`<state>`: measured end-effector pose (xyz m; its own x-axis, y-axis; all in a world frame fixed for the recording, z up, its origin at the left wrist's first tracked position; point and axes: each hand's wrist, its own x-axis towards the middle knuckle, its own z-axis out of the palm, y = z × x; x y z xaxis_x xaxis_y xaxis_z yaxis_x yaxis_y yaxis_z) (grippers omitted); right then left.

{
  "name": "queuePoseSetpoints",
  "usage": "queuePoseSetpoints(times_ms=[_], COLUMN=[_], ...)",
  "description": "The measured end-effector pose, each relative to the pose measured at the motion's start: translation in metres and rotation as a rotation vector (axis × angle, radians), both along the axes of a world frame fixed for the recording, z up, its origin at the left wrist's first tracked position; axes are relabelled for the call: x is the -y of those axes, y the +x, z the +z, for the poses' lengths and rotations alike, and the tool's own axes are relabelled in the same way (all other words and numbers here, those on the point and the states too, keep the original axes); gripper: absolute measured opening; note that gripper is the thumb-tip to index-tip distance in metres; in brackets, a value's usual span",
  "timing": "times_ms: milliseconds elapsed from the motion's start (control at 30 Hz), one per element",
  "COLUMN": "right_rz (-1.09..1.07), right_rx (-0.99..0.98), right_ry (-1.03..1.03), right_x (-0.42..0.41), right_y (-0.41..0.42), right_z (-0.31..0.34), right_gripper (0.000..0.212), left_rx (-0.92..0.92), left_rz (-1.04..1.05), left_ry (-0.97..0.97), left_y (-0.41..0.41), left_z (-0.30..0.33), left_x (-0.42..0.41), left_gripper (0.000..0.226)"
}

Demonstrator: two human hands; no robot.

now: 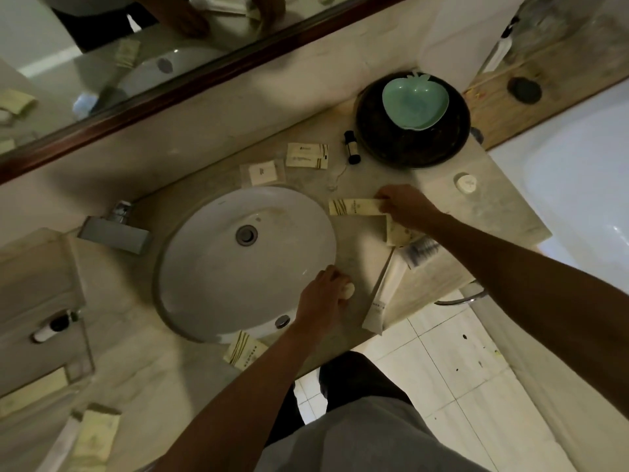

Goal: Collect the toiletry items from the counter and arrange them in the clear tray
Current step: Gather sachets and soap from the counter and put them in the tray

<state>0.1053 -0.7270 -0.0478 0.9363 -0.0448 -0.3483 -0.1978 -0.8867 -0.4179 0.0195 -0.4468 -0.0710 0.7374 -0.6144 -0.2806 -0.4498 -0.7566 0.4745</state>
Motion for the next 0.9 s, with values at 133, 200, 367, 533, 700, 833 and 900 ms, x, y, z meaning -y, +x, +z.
queuePoseSetpoints(times_ms=[133, 200, 367, 533, 700, 833, 900], right_rz=[0.137, 0.156, 0.252, 0.251, 0.321, 0.271, 0.251], right_rx=[-0.049, -0.071, 0.005, 0.152, 0.197, 0.168, 0.150], right_ry=[-0.007, 0.017, -0.039, 0.057, 0.028, 0.051, 0.041], right_x=[-0.069, -0.117, -0.249, -0.390, -0.530, -0.603, -0.622], right_y=[0.006, 0.005, 0.001, -0.005, -0.003, -0.006, -0.005], right_z=[0.012, 0.016, 0.031, 0.035, 0.030, 0.024, 0.023], right_gripper=[0.022, 0.020, 0.024, 0.030, 0.044, 0.043, 0.045], left_rx=[0.027, 0.057, 0.120, 0.098, 0.109, -0.015, -0.075], left_rz=[0.067, 0.132, 0.319, 0.587, 0.727, 0.813, 0.773], left_ry=[0.002, -0.006, -0.056, -0.033, 0.012, -0.045, -0.018], left_y=[0.008, 0.014, 0.019, 0.011, 0.012, 0.024, 0.033], left_z=[0.010, 0.018, 0.037, 0.046, 0.049, 0.040, 0.030], left_x=[-0.044, -0.077, -0.190, -0.325, -0.455, -0.531, -0.547], left_gripper=[0.039, 0.040, 0.040, 0.044, 0.043, 0.043, 0.044])
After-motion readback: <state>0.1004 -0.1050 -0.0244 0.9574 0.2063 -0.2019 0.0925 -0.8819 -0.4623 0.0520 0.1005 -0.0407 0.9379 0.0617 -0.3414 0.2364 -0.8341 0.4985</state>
